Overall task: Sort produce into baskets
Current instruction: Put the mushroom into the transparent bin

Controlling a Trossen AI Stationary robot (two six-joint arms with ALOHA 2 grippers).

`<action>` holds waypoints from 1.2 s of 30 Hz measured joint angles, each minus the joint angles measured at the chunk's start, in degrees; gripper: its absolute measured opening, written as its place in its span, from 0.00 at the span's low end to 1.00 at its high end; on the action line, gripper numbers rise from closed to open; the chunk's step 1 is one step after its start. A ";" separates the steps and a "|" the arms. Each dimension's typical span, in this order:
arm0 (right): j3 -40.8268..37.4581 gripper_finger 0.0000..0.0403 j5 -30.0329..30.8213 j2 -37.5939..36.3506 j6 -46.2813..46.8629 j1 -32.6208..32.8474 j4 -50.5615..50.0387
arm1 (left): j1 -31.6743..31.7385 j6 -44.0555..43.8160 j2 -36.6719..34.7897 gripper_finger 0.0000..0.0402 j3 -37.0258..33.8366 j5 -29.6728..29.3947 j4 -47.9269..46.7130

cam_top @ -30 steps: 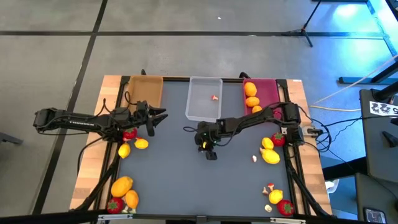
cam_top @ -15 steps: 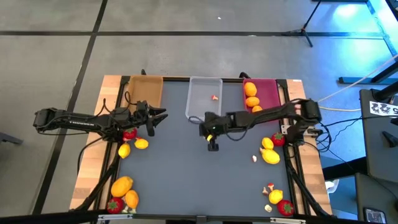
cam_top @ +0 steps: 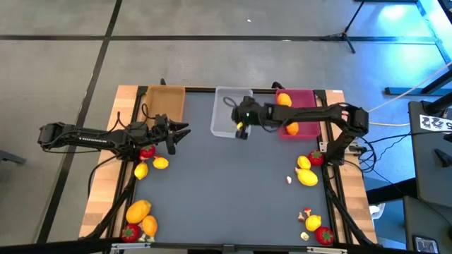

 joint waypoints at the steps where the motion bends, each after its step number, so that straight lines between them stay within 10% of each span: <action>1: -0.02 0.03 0.00 0.08 0.00 -1.33 0.01 | 0.00 0.26 0.00 0.41 0.00 0.00 0.00; 16: 0.01 0.11 -5.02 3.04 4.58 -12.33 2.98 | -0.02 0.83 0.00 0.41 0.00 0.00 -1.66; 26: -0.02 0.49 -4.65 0.60 3.84 -9.34 -1.92 | -0.02 1.90 0.00 0.41 0.00 0.00 -1.64; 36: 0.00 0.55 -4.02 -14.51 9.28 2.08 -22.78 | 0.00 1.83 0.00 0.41 0.00 0.00 -1.66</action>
